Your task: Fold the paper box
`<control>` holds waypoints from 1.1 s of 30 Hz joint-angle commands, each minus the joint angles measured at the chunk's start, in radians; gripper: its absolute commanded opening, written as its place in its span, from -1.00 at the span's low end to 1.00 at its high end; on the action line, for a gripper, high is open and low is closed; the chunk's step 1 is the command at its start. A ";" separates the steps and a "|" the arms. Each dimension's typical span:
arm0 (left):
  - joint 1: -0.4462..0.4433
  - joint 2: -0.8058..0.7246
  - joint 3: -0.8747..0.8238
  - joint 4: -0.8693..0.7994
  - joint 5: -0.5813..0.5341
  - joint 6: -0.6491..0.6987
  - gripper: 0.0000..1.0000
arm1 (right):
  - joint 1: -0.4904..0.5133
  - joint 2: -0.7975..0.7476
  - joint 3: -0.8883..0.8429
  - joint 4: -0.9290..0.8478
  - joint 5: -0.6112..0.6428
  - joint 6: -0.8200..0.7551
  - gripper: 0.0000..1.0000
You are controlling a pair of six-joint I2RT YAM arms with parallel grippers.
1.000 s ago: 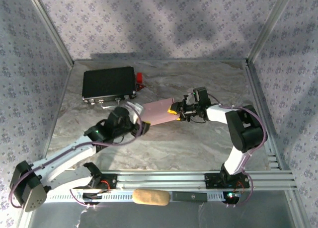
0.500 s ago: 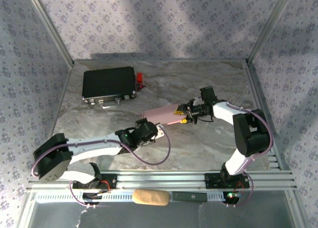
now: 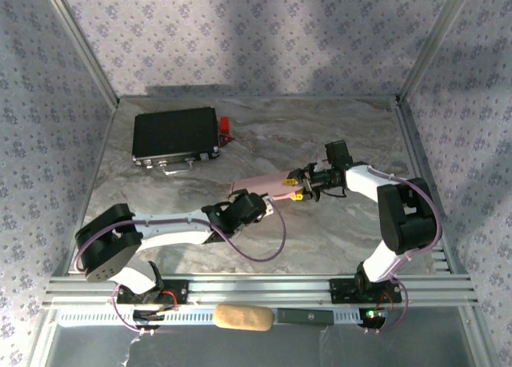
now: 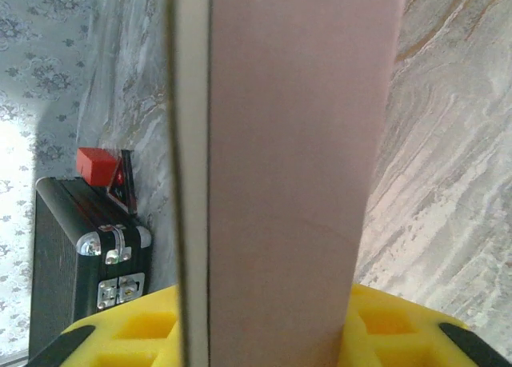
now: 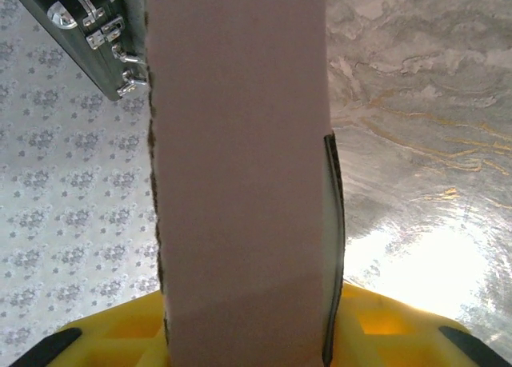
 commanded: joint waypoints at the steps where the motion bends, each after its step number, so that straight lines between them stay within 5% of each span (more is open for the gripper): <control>1: -0.001 -0.015 0.055 -0.030 0.021 -0.038 -0.41 | -0.001 -0.013 -0.008 -0.056 -0.017 0.004 -0.09; 8: 0.003 -0.097 0.167 -0.330 0.159 -0.087 -0.38 | -0.078 -0.192 0.084 -0.277 0.105 -0.183 0.29; 14: 0.043 -0.131 0.337 -0.703 0.422 -0.134 -0.34 | -0.192 -0.466 0.099 -0.342 0.234 -0.313 0.29; 17: 0.062 -0.090 0.426 -0.876 0.526 -0.144 -0.31 | -0.202 -0.569 0.085 -0.335 0.355 -0.390 0.10; 20: 0.091 -0.036 0.497 -0.996 0.617 -0.152 -0.32 | -0.156 -0.675 0.033 -0.293 0.529 -0.492 -0.02; 25: 0.122 0.047 0.566 -1.083 0.605 -0.142 -0.32 | 0.000 -0.845 -0.058 -0.204 0.751 -0.714 -0.06; 33: 0.163 0.110 0.591 -1.091 0.614 -0.073 -0.31 | 0.239 -0.694 -0.017 -0.297 0.842 -0.933 -0.12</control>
